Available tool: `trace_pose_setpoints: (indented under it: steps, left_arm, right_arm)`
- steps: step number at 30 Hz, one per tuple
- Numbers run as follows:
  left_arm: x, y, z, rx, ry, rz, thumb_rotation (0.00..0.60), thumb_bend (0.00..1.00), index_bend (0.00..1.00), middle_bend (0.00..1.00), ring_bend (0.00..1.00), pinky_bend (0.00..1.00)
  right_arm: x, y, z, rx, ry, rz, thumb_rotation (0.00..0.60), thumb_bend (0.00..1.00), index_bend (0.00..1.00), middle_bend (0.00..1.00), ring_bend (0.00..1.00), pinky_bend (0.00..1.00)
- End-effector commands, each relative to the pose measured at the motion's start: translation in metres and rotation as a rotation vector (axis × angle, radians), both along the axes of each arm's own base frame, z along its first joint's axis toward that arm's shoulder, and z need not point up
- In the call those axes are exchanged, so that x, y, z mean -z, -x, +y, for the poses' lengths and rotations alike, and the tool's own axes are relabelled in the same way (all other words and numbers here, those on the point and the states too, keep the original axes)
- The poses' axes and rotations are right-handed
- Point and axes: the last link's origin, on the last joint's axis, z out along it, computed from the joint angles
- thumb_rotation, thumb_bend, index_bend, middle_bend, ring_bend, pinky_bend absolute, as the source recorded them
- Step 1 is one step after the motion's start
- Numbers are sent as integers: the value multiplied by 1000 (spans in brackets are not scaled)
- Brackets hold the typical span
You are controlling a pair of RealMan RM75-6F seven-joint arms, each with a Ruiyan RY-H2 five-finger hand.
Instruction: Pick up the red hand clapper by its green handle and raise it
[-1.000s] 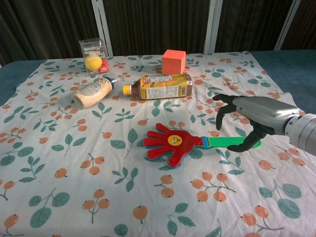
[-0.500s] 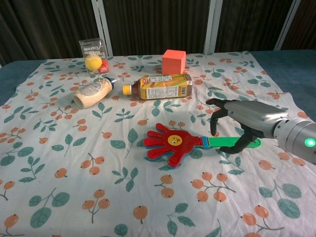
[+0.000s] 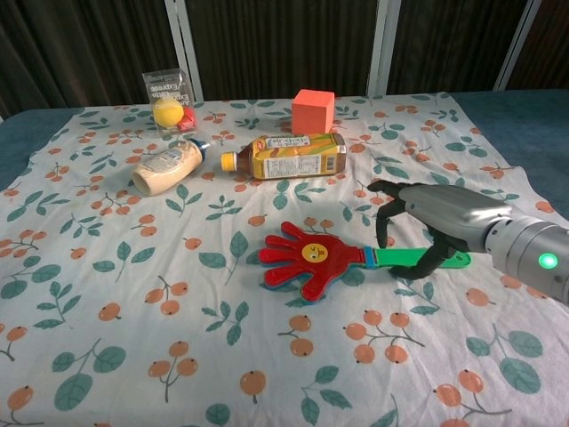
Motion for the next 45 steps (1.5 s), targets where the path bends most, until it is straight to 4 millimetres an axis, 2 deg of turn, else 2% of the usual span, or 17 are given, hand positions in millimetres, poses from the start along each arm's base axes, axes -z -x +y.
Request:
trace_pose_setpoints:
  steps: [1, 8, 17, 20, 21, 25, 28, 35, 41, 45]
  left_arm:
    - [0, 0, 0, -2, 0, 0, 600, 394, 0, 0, 0, 69]
    - [-1, 1, -1, -4, -4, -2, 600, 394, 0, 0, 0, 70]
    - [-2, 1, -3, 1, -7, -6, 600, 394, 0, 0, 0, 71]
    - [-2, 1, -3, 2, -9, -6, 600, 395, 0, 0, 0, 71]
    - [-3, 0, -4, 2, -10, -6, 600, 394, 0, 0, 0, 71]
    - [-3, 1, -4, -1, -10, -4, 600, 396, 0, 0, 0, 71]
    - [-3, 1, -4, -1, -10, -5, 600, 396, 0, 0, 0, 72]
    - [-3, 1, -5, 0, -18, -7, 600, 396, 0, 0, 0, 67]
    - [-3, 1, -6, -2, -18, -2, 600, 397, 0, 0, 0, 65]
    - [-3, 1, -6, -2, -19, -3, 600, 403, 0, 0, 0, 64]
  right_arm:
    - [1, 0, 0, 1, 6, -1, 600, 364, 615, 0, 0, 0]
    - [4, 0, -1, 2, 11, 1, 600, 370, 654, 12, 0, 0]
    - [2, -2, -1, -5, 37, -54, 600, 442, 759, 178, 0, 0]
    - [0, -6, 0, -17, 54, -105, 600, 461, 762, 268, 61, 20]
    - [-1, -7, 1, -19, 60, -125, 600, 466, 762, 309, 121, 67]
    - [-3, -8, 2, -25, 69, -194, 600, 485, 765, 459, 371, 405]
    - [-2, -8, 2, -18, 69, -233, 600, 489, 767, 509, 467, 545]
    - [-1, -7, 1, 21, 67, -297, 600, 480, 765, 538, 508, 622]
    - [-3, -12, 1, 188, 43, -547, 600, 480, 799, 611, 599, 747]
    - [-8, -14, -1, 234, 25, -639, 600, 480, 807, 639, 641, 798]
